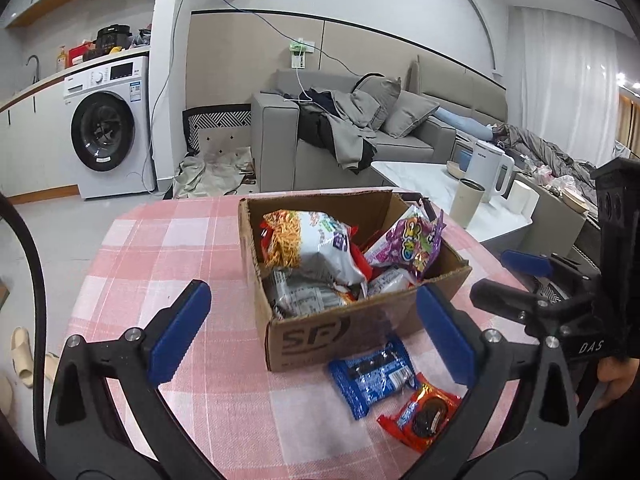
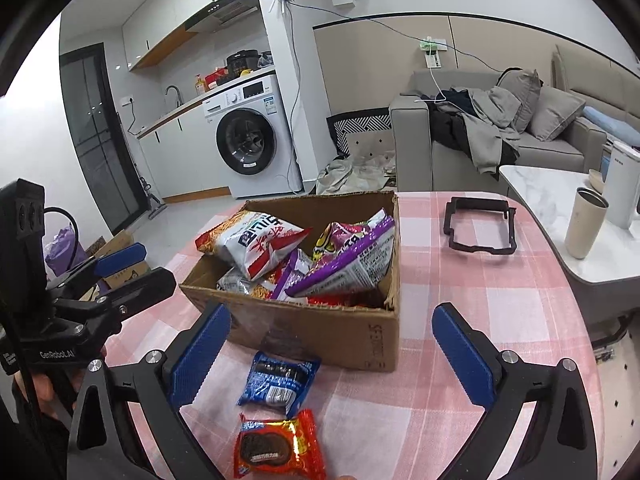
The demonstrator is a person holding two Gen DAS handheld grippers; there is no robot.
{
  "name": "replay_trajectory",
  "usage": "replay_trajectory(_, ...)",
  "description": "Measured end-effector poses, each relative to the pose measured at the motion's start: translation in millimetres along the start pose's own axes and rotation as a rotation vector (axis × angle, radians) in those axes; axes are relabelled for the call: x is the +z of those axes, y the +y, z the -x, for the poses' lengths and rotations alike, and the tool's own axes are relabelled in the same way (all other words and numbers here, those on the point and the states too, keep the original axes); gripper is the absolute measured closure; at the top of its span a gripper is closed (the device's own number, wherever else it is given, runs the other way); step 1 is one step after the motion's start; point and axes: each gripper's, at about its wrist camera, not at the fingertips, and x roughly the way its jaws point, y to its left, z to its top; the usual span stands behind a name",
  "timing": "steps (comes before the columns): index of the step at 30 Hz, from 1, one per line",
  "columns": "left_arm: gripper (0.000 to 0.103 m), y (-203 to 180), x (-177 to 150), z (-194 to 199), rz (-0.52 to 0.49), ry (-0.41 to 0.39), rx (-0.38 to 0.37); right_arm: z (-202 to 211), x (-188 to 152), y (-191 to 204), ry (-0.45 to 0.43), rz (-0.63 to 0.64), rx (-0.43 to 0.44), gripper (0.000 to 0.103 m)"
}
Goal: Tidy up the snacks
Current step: 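Withdraw both open grippers toward the blue and red packs on the table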
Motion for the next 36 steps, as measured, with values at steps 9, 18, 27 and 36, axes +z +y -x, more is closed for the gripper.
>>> replay_trajectory(9,0.001,1.7,-26.5,20.8,-0.012,0.018,0.03,4.2,-20.2,8.9,0.067,0.012,0.006,0.0)
replay_trajectory(18,0.001,7.2,-46.6,21.3,-0.02,0.052,0.052,2.8,-46.4,11.7,0.11,0.035,-0.005,0.0)
replay_trajectory(27,0.001,2.5,-53.8,3.9,-0.039,0.102,0.05,-18.8,-60.6,17.7,0.213,0.063,-0.005,0.0)
replay_trajectory(36,0.001,5.4,-60.1,-7.6,-0.04,0.126,0.061,-39.4,-78.5,29.2,0.331,0.098,0.051,0.0)
